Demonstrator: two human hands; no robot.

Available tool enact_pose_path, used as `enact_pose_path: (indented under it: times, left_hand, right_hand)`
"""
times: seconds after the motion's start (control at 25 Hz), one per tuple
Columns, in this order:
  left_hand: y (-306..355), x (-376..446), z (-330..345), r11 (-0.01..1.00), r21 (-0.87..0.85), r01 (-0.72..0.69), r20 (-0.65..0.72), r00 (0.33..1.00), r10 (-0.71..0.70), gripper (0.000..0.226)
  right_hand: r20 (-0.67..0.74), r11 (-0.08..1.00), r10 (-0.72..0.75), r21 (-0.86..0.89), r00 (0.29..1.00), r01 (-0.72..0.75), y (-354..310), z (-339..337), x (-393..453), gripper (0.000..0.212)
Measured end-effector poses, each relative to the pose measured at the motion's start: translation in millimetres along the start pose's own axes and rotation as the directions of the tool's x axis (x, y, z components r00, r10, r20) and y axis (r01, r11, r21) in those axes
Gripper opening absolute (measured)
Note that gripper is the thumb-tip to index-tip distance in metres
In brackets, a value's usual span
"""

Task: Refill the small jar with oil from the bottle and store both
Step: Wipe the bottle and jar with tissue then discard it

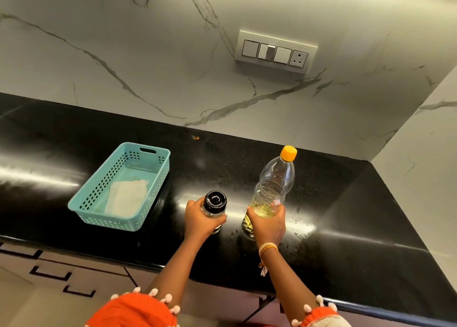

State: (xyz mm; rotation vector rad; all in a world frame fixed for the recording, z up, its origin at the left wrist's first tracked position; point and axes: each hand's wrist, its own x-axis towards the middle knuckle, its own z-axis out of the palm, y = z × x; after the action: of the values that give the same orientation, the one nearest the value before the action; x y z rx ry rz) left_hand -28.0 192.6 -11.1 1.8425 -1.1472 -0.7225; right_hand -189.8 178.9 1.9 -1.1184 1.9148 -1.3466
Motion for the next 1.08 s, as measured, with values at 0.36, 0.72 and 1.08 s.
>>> enact_pose_path:
  times: [0.36,0.72,1.08]
  left_hand:
    - [56.5,121.9,52.0,0.999,0.043,0.002,0.109,0.994,-0.007,0.067]
    - [53.4,182.7,78.0,0.998,0.062,0.026,0.167,0.985,-0.036,0.073]
    - [52.0,181.8,71.7,0.996,0.029,0.079,0.184,0.979,-0.083,0.087]
  right_hand:
    - [0.067,0.999,-0.042,0.01,0.997,0.042,-48.3,56.9,107.3,0.069]
    - [0.162,0.998,-0.047,-0.029,0.986,0.052,-36.1,99.6,157.5,0.06]
    - [0.222,0.998,0.005,-0.062,0.975,0.009,-28.2,110.6,156.8,0.092]
